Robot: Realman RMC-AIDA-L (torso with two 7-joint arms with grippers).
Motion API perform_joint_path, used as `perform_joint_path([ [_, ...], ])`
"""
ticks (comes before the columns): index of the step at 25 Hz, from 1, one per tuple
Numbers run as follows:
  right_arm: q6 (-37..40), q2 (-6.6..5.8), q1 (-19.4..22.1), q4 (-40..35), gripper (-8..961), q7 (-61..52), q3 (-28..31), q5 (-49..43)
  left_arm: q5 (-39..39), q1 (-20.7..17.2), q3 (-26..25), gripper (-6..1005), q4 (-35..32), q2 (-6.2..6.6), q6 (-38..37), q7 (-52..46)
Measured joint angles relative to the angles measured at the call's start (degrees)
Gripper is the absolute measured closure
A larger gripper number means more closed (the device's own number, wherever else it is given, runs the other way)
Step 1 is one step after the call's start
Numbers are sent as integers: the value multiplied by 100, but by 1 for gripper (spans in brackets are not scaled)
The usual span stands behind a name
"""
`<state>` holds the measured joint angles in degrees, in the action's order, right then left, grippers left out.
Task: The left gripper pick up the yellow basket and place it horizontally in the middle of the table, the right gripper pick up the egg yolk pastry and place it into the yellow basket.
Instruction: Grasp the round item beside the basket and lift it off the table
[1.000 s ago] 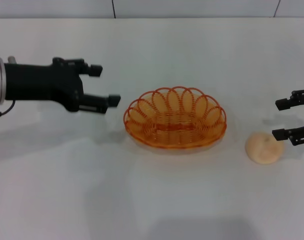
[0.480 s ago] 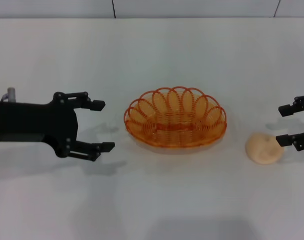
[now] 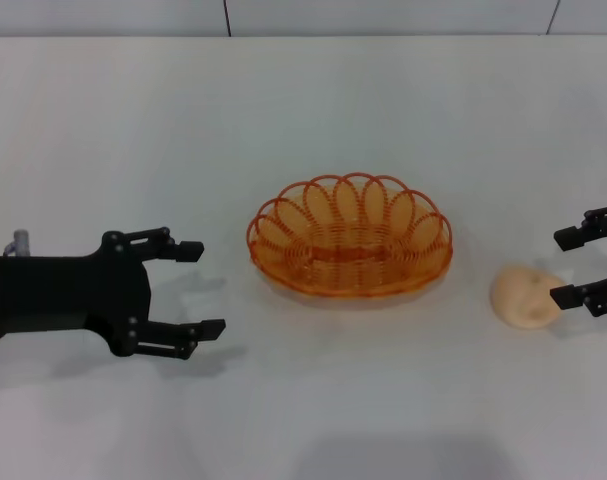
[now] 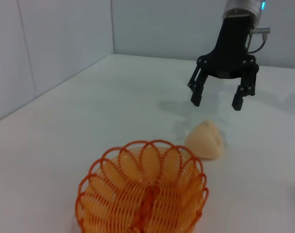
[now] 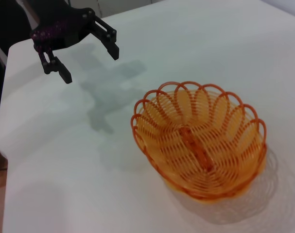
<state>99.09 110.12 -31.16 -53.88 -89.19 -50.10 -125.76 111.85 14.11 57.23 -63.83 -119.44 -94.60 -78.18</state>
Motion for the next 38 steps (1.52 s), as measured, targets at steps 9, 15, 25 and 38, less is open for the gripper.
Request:
perform_joint_path([
  [9, -216, 196, -111, 23, 327, -2, -125, -353, 8, -94, -3, 107, -163, 22, 4, -141],
  [15, -515, 351, -158, 3, 331, -14, -361, -565, 11, -107, 5, 107, -255, 26, -55, -175],
  [25, -815, 438, -211, 0, 337, -109, -492, -808, 15, -140, 22, 108, -390, 16, -67, -358],
  [38, -819, 429, -214, -24, 649, -19, -560, -810, 74, -154, 35, 108, -402, 20, -71, -460],
])
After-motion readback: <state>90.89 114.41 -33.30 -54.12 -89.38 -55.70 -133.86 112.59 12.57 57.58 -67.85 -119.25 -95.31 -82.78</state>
